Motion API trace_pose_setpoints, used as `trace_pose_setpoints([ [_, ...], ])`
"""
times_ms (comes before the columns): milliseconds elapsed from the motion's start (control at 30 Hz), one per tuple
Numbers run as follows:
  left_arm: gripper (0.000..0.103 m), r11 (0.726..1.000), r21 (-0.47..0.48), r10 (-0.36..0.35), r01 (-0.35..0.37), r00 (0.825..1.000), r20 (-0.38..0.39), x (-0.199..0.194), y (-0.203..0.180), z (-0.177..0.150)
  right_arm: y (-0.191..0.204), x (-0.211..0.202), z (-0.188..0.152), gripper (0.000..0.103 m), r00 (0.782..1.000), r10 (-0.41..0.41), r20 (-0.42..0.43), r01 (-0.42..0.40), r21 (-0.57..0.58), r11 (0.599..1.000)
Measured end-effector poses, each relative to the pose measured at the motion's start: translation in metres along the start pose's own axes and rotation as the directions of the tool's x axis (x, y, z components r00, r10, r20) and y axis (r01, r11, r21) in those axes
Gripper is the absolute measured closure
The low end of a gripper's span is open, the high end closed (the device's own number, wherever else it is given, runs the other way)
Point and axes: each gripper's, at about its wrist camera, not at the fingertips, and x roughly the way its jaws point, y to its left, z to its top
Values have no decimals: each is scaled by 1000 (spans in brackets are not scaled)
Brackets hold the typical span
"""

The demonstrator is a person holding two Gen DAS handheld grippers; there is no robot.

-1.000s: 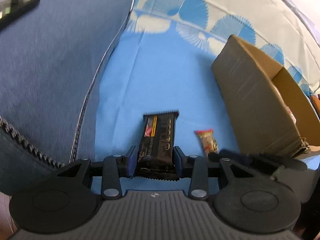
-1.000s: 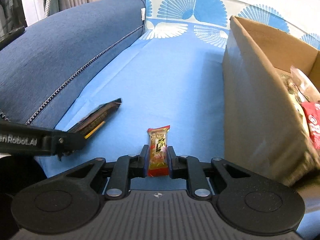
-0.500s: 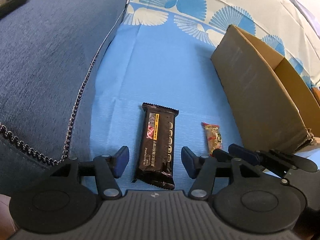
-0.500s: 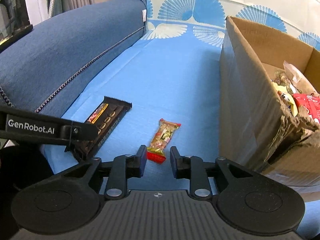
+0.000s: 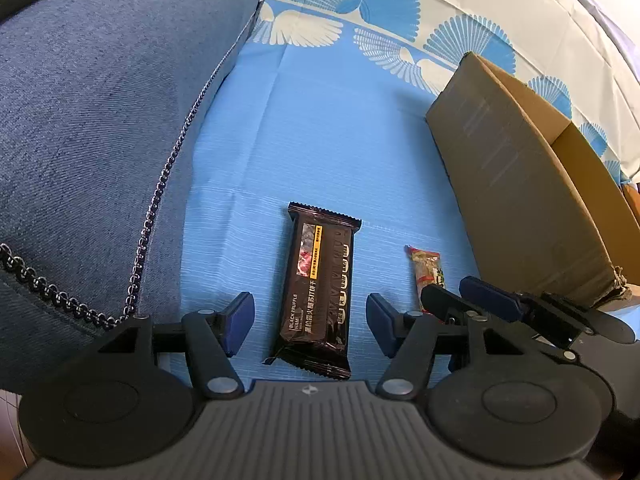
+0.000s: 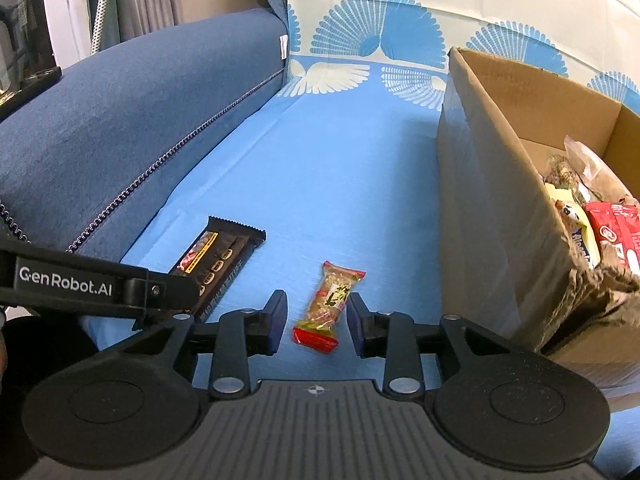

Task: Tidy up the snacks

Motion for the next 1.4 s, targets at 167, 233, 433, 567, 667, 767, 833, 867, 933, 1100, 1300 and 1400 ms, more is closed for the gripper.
trace_pose_setpoints([
  [167,36,1000,5,1,-1,1000,-1,2,-2,0,-2,2,1,66,1000,-6,-4,6,12,1000],
  [233,35,1000,5,1,-1,1000,-2,3,-2,0,-2,3,1,66,1000,-8,-6,8,15,1000],
  [433,34,1000,24,7,-7,1000,-10,7,-5,0,-2,5,1,66,1000,-15,-11,15,19,1000],
  [567,34,999,49,21,-20,1000,-21,13,-10,0,-3,8,1,66,999,-32,-10,32,24,999],
  [667,34,999,47,14,-12,1000,-28,16,-10,0,-2,12,-1,69,999,-47,-20,47,15,999],
  [767,33,998,66,16,-14,999,-31,21,-15,1,-1,14,-2,85,998,-62,-19,62,-3,998],
  [833,33,997,79,20,-18,999,-34,25,-18,1,-1,13,-3,95,998,-67,-6,67,-9,998],
  [867,33,996,84,29,-26,999,-32,27,-20,1,-1,11,-3,98,998,-68,4,68,-11,998],
  [933,33,995,92,39,-36,999,-28,30,-22,1,-2,7,-1,103,997,-67,23,67,-13,998],
  [1100,46,992,117,59,-56,998,-20,31,-25,-1,-7,6,-2,102,998,-60,8,60,0,998],
  [1300,61,994,101,36,-36,999,-1,24,-21,-2,-2,9,-4,72,999,-52,9,52,-19,998],
  [1400,62,996,81,28,-29,1000,15,17,-17,-3,2,17,-7,72,997,-80,-2,80,-54,995],
])
